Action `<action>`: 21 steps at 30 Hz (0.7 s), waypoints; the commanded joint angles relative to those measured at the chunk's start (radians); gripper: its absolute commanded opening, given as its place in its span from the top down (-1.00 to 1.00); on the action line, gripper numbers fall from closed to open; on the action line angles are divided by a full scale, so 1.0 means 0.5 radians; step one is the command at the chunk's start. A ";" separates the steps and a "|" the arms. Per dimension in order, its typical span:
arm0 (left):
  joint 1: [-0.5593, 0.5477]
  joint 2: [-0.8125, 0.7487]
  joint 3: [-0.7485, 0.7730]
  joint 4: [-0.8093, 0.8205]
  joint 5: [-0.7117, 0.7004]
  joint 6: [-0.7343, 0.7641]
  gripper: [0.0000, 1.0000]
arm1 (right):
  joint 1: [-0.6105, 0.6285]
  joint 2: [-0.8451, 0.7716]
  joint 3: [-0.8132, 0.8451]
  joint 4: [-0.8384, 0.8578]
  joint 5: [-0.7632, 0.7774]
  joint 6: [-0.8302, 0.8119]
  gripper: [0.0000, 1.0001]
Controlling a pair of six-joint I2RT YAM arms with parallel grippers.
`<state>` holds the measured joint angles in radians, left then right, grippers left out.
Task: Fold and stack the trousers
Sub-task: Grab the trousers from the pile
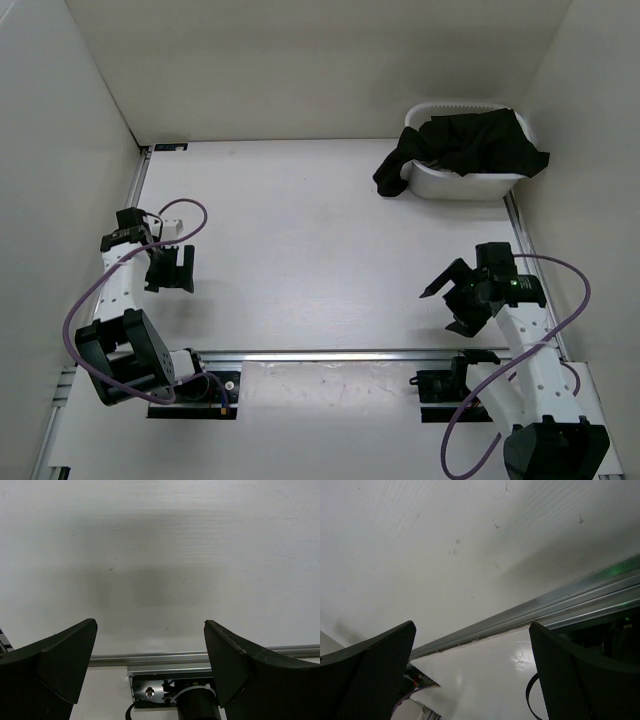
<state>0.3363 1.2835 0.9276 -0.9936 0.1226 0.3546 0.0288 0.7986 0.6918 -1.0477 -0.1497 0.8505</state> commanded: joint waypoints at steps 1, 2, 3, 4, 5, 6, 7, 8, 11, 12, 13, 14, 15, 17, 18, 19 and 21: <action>-0.013 -0.054 -0.005 0.024 0.025 0.018 -1.00 | 0.013 0.029 0.202 0.040 0.124 -0.127 -0.99; -0.013 -0.054 -0.005 0.024 0.025 0.018 -1.00 | 0.013 0.102 0.291 0.089 0.161 -0.267 -0.99; -0.013 -0.054 -0.005 0.024 0.025 0.018 -1.00 | 0.013 0.154 0.401 0.089 0.186 -0.353 -0.99; -0.013 -0.054 -0.005 0.024 0.025 0.018 -1.00 | 0.013 0.221 0.675 0.107 0.292 -0.436 -0.99; -0.013 -0.033 0.013 0.024 0.025 0.018 -1.00 | 0.013 0.386 0.839 0.086 0.372 -0.534 -0.99; -0.013 -0.033 0.038 0.024 0.025 0.018 -1.00 | 0.013 0.485 1.014 0.056 0.498 -0.693 -0.99; -0.013 -0.012 0.038 0.042 0.025 0.018 -1.00 | 0.013 0.592 1.383 0.022 0.654 -0.746 -0.99; -0.013 -0.011 0.089 0.042 0.025 0.000 -1.00 | 0.013 0.815 1.572 0.022 0.795 -0.811 -0.99; -0.013 0.071 0.182 0.042 0.073 -0.043 -1.00 | -0.005 1.312 2.310 0.061 1.069 -1.059 -0.99; -0.013 0.071 0.200 0.042 0.101 -0.043 -1.00 | -0.027 1.442 2.492 0.061 1.097 -1.096 -0.99; -0.013 0.099 0.200 0.042 0.129 -0.071 -1.00 | -0.051 1.568 2.661 0.092 1.097 -1.127 -0.99; -0.031 0.117 0.231 0.042 0.175 -0.071 -1.00 | -0.137 1.830 2.997 0.092 1.070 -1.149 -0.99; -0.031 0.118 0.258 0.042 0.175 -0.098 -1.00 | -0.137 1.960 3.000 0.092 1.018 -1.149 -0.99; -0.031 0.118 0.283 0.042 0.175 -0.099 -1.00 | -0.238 2.312 3.407 0.135 0.859 -1.131 -0.99; -0.031 0.118 0.283 0.042 0.175 -0.099 -1.00 | -0.269 2.396 3.484 0.159 0.794 -1.091 -0.99; -0.031 0.118 0.305 0.042 0.175 -0.117 -1.00 | -0.294 2.461 3.503 0.220 0.727 -1.021 -0.99; -0.050 0.118 0.305 0.042 0.175 -0.117 -1.00 | -0.337 2.560 3.369 0.484 0.576 -0.944 -0.99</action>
<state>0.3233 1.3540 1.0435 -0.9859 0.1753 0.3126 -0.1028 1.9980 2.4020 -0.8825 0.2344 0.3546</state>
